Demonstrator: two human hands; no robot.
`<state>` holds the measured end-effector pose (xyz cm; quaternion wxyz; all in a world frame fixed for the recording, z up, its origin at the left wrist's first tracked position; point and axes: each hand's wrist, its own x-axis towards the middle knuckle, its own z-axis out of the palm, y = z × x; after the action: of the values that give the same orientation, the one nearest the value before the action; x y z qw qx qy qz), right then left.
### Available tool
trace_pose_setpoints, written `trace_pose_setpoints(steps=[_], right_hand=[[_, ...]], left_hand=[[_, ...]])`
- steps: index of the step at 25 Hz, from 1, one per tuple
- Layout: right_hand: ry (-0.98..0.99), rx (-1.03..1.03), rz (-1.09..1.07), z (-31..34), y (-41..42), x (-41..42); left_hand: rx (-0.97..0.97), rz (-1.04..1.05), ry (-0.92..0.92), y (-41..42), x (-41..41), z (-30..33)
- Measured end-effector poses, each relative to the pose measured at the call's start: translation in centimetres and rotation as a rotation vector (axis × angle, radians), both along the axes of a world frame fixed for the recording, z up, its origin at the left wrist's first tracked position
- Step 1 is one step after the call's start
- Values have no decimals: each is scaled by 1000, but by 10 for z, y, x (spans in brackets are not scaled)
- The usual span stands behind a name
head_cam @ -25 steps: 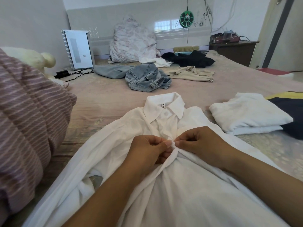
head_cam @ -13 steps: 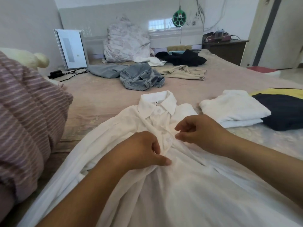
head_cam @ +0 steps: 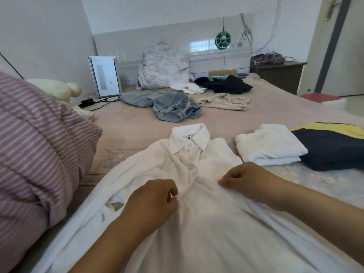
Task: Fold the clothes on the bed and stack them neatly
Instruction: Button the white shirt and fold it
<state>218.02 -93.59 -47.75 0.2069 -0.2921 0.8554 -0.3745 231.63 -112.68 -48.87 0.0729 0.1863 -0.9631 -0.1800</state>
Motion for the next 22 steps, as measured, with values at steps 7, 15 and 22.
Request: trace_pose_setpoints(steps=[7, 15, 22], right_hand=[[-602, -396, -56, 3, 0, -3], [-448, -152, 109, 4, 4, 17], [-369, -220, -17, -11, 11, 31]], left_hand=[[231, 138, 65, 20, 4, 41], [566, 285, 61, 57, -10, 42], [681, 314, 149, 64, 15, 9]])
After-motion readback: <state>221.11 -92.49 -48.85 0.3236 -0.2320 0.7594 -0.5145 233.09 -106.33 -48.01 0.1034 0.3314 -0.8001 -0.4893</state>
